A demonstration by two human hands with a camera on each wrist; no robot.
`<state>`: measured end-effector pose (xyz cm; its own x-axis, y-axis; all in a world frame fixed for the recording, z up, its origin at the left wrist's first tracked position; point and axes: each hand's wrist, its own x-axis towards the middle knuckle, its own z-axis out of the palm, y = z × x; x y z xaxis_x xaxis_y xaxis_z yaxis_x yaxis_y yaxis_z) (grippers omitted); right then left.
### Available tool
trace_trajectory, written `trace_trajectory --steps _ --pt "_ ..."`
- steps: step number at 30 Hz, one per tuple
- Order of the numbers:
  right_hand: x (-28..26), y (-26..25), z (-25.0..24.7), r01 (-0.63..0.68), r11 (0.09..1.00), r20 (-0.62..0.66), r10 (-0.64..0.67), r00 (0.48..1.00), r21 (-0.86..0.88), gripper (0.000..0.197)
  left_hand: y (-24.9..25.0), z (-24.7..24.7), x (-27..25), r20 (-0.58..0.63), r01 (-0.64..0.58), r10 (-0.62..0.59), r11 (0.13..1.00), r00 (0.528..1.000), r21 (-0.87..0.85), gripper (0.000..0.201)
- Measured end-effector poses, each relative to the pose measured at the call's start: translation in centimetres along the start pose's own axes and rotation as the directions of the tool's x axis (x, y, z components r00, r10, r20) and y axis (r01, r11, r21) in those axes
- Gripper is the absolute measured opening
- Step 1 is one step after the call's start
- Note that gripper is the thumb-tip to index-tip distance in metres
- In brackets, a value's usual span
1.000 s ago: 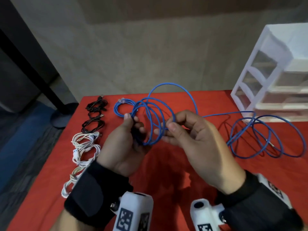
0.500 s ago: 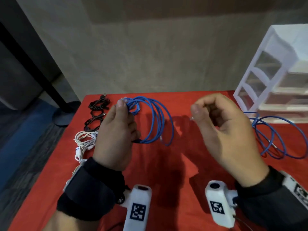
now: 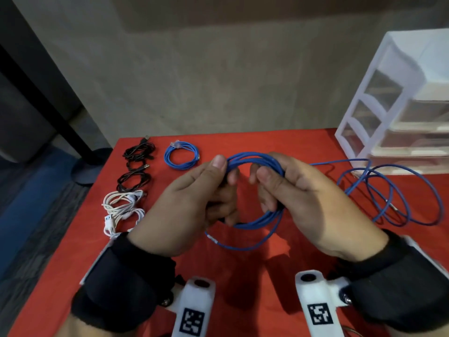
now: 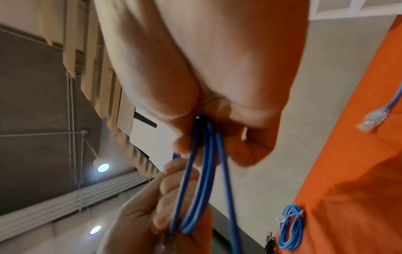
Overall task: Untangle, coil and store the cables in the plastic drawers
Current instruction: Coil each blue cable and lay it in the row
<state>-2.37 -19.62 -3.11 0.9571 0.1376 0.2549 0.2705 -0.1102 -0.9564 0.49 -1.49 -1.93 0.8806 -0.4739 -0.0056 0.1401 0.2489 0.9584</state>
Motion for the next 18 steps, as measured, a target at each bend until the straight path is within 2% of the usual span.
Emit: trace_trajectory --steps 2,5,7,10,12,14,16,18 --pt "0.0 -0.2 0.0 -0.026 1.0 0.074 0.026 0.997 0.006 0.022 0.2 -0.3 0.1 -0.062 -0.006 0.005 1.0 0.998 -0.016 0.037" --pt "0.2 -1.0 -0.6 -0.091 0.996 0.183 0.09 0.979 -0.007 0.026 0.3 -1.0 0.5 -0.177 -0.076 0.074 0.997 0.981 -0.004 0.037" --pt "0.2 -1.1 -1.0 -0.083 0.994 0.211 0.096 0.973 -0.069 0.016 0.2 -1.4 0.7 -0.203 -0.121 0.124 0.992 0.971 0.028 0.038" --pt "0.4 -0.7 -1.4 -0.082 0.991 0.192 0.101 0.976 -0.108 0.003 0.0 -1.3 0.8 -0.219 -0.157 0.173 0.984 0.96 0.088 0.037" --pt "0.6 -0.1 -1.6 -0.047 0.982 0.15 0.075 0.986 -0.185 0.007 0.0 -1.3 1.0 -0.238 -0.176 0.198 0.978 0.951 0.111 0.037" --pt "0.8 0.9 -2.3 -0.007 0.93 0.065 0.033 0.997 -0.368 0.016 0.4 -2.0 1.2 -0.289 -0.195 0.214 0.976 0.933 0.092 0.038" --pt "0.9 1.5 -3.0 -0.06 0.903 -0.005 0.064 0.998 -0.426 0.019 1.2 -3.2 1.3 -0.345 -0.224 0.219 0.974 0.913 0.026 0.038" --pt "0.8 1.7 -3.7 -0.112 0.91 -0.002 0.122 0.993 -0.4 0.016 1.8 -4.3 1.3 -0.383 -0.253 0.222 0.967 0.896 -0.03 0.037"
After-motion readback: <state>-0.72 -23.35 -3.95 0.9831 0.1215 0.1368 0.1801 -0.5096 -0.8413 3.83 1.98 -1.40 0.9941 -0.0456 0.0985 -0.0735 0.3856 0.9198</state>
